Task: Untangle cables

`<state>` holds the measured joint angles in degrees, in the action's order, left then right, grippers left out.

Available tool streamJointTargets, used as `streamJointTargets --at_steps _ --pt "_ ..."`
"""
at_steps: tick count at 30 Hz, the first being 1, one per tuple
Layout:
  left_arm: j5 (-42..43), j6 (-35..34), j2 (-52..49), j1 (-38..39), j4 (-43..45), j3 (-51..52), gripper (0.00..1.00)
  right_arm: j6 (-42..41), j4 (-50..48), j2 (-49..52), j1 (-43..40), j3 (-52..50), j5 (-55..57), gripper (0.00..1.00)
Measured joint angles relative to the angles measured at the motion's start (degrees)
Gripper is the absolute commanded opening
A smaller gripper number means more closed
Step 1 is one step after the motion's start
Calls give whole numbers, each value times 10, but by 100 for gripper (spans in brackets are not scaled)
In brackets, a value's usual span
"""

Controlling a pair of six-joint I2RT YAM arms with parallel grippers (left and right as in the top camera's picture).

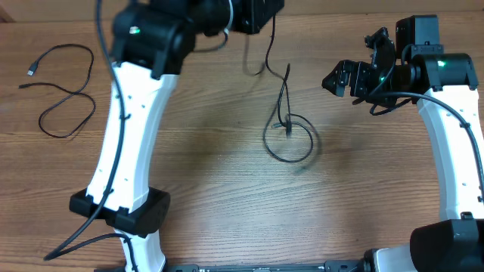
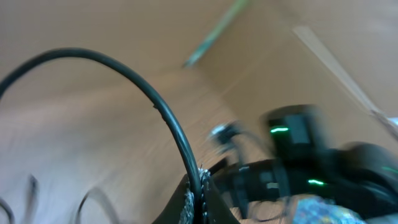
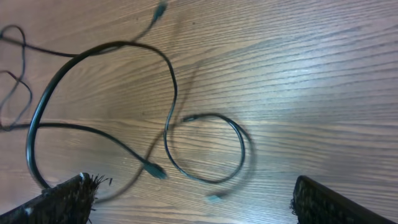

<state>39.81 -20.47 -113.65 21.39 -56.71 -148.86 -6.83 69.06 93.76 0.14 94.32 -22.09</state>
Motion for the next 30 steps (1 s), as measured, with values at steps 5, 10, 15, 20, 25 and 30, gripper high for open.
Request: streamJointTargets --at_steps 5,10,15,20,25,30 --pt "61 27 3 0 44 -17 4 -19 -5 0 0 0 -5 100" --pt "92 51 3 0 45 -17 4 -31 -7 0 0 0 -6 100" --pt "96 76 3 0 35 -17 4 -37 -11 0 0 0 -6 100" --pt "3 85 3 0 -54 -17 4 -39 -11 0 0 0 -3 100" --pt "-140 84 4 0 -147 -17 4 -39 -11 0 0 0 7 100" --pt "-290 65 25 -15 -217 -17 4 -40 -16 0 0 0 14 100"
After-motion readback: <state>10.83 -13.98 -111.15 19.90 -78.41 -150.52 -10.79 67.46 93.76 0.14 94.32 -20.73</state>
